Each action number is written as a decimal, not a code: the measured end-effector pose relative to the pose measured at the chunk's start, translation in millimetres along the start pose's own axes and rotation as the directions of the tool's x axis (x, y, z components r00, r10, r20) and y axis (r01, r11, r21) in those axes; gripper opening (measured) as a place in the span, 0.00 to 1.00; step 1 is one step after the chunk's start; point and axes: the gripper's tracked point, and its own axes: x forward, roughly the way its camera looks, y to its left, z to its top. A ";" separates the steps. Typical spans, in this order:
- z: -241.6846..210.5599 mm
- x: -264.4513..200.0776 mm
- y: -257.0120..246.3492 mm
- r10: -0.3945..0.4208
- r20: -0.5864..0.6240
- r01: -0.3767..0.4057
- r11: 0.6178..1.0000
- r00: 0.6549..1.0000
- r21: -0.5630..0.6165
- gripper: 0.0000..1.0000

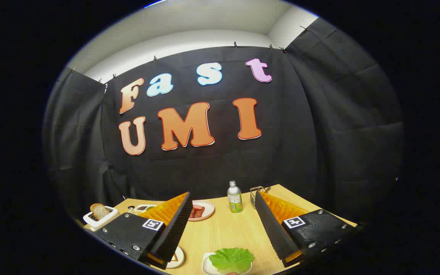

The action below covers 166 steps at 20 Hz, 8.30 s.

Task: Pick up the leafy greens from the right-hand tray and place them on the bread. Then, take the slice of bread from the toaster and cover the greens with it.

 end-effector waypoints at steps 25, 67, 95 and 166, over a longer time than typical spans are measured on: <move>-88.7 13.9 13.9 0.085 -0.199 -0.112 0.986 0.976 -0.125 0.98; -306.3 -0.4 -37.9 -0.037 -0.738 -0.100 0.985 0.674 -0.141 0.44; -225.7 13.1 51.5 0.023 -0.675 -0.198 0.963 0.738 -0.183 0.00; -127.2 9.9 413.4 0.261 -0.549 -0.413 0.894 0.794 -0.172 0.98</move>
